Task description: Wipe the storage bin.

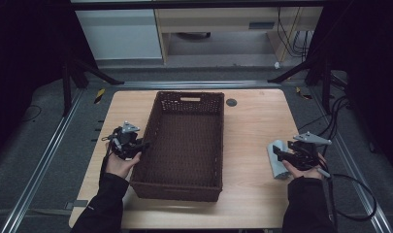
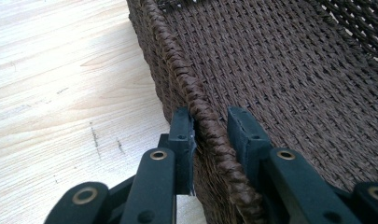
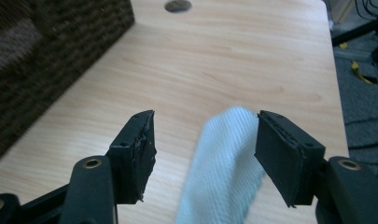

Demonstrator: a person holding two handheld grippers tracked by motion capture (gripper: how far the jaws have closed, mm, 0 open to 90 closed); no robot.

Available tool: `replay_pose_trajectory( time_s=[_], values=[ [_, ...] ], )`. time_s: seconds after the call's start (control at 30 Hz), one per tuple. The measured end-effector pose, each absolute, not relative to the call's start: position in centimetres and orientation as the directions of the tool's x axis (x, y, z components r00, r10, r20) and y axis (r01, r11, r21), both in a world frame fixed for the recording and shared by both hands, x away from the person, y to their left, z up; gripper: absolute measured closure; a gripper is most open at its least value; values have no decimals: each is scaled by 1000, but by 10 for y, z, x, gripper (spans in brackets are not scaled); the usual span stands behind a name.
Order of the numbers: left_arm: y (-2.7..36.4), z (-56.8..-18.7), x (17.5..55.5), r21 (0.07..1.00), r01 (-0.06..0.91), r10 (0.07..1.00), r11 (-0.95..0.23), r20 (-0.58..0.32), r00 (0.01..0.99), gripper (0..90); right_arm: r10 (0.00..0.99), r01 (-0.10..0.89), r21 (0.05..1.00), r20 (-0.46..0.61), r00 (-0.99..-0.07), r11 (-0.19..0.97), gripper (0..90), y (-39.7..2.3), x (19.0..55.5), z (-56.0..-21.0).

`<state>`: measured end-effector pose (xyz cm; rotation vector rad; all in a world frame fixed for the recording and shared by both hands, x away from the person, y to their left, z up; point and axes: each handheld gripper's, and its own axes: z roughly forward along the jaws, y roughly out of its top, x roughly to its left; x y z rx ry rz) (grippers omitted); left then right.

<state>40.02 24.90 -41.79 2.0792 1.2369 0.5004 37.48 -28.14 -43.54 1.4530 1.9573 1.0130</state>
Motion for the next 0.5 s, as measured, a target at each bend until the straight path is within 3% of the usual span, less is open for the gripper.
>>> replay_pose_trajectory(
  time_s=[0.33,0.5],
  values=[
    [252,-417,405,698,632,872,-337,-22,489,716,955,646,745,40,-295,168,438,-292,373,-464],
    [253,-417,407,698,637,870,-327,-41,491,720,952,681,708,46,-304,183,528,-292,372,-473]
  ],
)
